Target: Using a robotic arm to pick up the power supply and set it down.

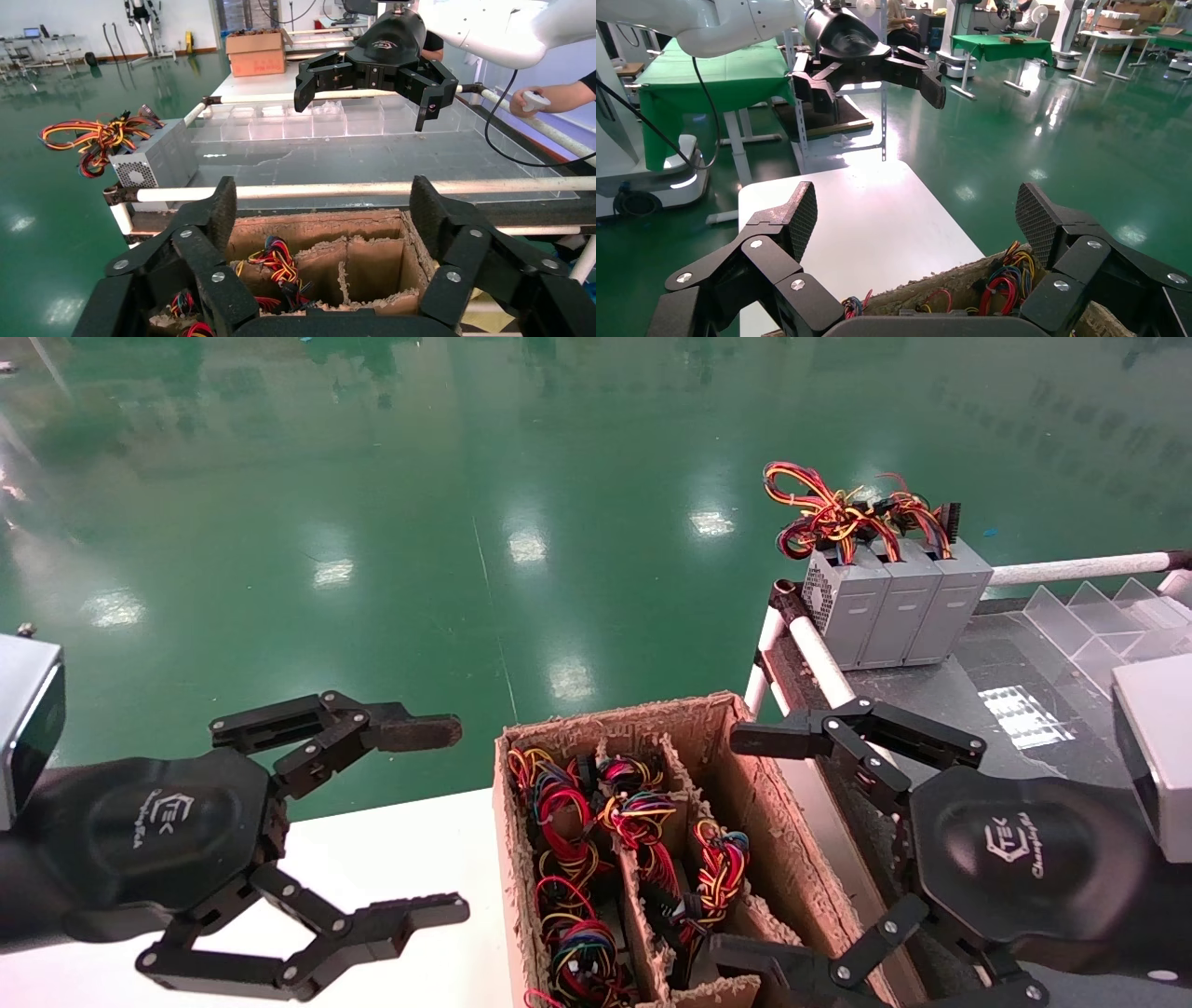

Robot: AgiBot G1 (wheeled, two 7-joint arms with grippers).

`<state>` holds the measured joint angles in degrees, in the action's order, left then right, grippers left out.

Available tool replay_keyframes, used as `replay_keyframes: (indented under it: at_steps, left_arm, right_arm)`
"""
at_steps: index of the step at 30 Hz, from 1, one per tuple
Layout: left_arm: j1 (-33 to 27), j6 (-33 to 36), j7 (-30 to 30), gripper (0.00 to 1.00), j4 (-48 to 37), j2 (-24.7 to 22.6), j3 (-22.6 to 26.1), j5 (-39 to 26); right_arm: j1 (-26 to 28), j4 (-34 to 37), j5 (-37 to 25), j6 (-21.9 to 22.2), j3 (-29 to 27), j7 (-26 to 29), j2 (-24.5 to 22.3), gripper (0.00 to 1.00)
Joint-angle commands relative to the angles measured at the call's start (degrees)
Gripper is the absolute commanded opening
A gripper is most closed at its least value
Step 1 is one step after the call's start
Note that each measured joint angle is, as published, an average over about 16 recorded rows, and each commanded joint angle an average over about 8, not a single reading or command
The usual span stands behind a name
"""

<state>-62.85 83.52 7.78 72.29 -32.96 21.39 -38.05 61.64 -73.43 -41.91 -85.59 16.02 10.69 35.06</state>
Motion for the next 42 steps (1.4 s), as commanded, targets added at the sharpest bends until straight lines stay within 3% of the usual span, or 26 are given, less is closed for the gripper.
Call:
replay_keyframes:
  at_steps: [1,33,34,41,42]
  left_arm:
    - [0.00,0.00,0.00,0.00,0.00,0.00,0.00,0.00]
    - [0.00,0.00,0.00,0.00,0.00,0.00,0.00,0.00]
    - [0.00,0.00,0.00,0.06,0.00,0.00,0.00,0.00]
    - [0.00,0.00,0.00,0.94,0.00,0.00,0.00,0.00]
    - [0.00,0.00,0.00,1.00,0.00,0.00,0.00,0.00]
  right_arm:
    - [0.00,0.00,0.00,0.00,0.00,0.00,0.00,1.00]
    - [0.00,0.00,0.00,0.00,0.00,0.00,0.00,1.00]
    - [0.00,0.00,0.00,0.00,0.00,0.00,0.00,1.00]
    - [0.00,0.00,0.00,0.00,0.00,0.00,0.00,1.00]
    - [0.00,0.00,0.00,0.00,0.00,0.00,0.00,1.00]
